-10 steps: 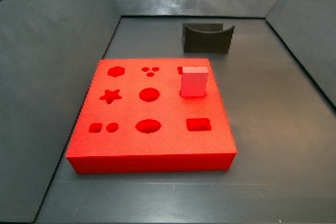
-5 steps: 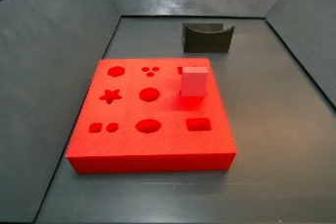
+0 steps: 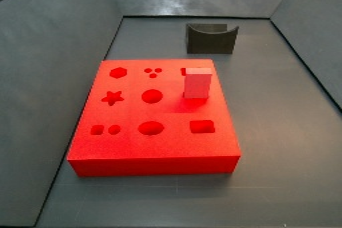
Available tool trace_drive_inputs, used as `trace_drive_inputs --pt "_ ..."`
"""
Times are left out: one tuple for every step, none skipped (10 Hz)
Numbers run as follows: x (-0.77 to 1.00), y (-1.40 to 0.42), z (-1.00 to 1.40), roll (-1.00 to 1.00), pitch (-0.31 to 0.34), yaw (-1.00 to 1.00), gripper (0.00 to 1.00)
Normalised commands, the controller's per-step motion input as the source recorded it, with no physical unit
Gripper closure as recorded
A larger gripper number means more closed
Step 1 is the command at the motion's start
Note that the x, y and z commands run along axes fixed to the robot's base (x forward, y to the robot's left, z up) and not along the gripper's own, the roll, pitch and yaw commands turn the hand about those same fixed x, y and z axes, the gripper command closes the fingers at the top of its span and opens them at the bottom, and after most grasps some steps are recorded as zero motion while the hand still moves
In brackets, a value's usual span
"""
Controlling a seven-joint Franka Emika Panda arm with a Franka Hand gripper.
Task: Pick up the oval object. Move up. Place the oval object on the fixture. Regrasp the oval object. Move to above the board. Insert the oval object.
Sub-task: Move to above the board, then insert the oval object.
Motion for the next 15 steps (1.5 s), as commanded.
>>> trace_drive_inputs --pt "-0.18 -0.11 0.02 -0.91 -0.206 -0.01 1.00" --pt "-0.11 -0.06 0.01 -0.59 -0.139 -0.02 1.00" --pt "-0.07 -0.03 0.01 -0.39 -0.095 -0.02 1.00" --pt "-0.04 -0.01 0.00 -0.21 -0.044 -0.01 1.00" --pt "0.00 -0.03 -0.02 0.00 0.000 0.00 1.00" --pt "0.00 0.00 0.00 -0.01 0.000 0.00 1.00" --pt "0.00 0.04 -0.08 -0.10 -0.039 0.00 1.00" --pt "-0.16 -0.45 -0.51 -0.11 -0.236 0.35 1.00" --pt "-0.19 -0.65 -0.65 -0.03 -0.190 0.21 1.00" --pt "-0.24 -0.73 -0.73 0.00 -0.134 0.13 1.00" --pt "-0.21 -0.67 -0.87 0.00 -0.149 0.17 1.00" --pt "-0.15 -0.59 -0.99 0.00 -0.111 0.11 1.00" --pt "0.00 -0.27 -1.00 0.00 -0.091 -0.06 1.00" --pt "0.11 -0.11 -1.00 0.00 -0.034 -0.38 1.00" --pt "0.16 -0.07 -1.00 0.00 -0.034 -0.43 1.00"
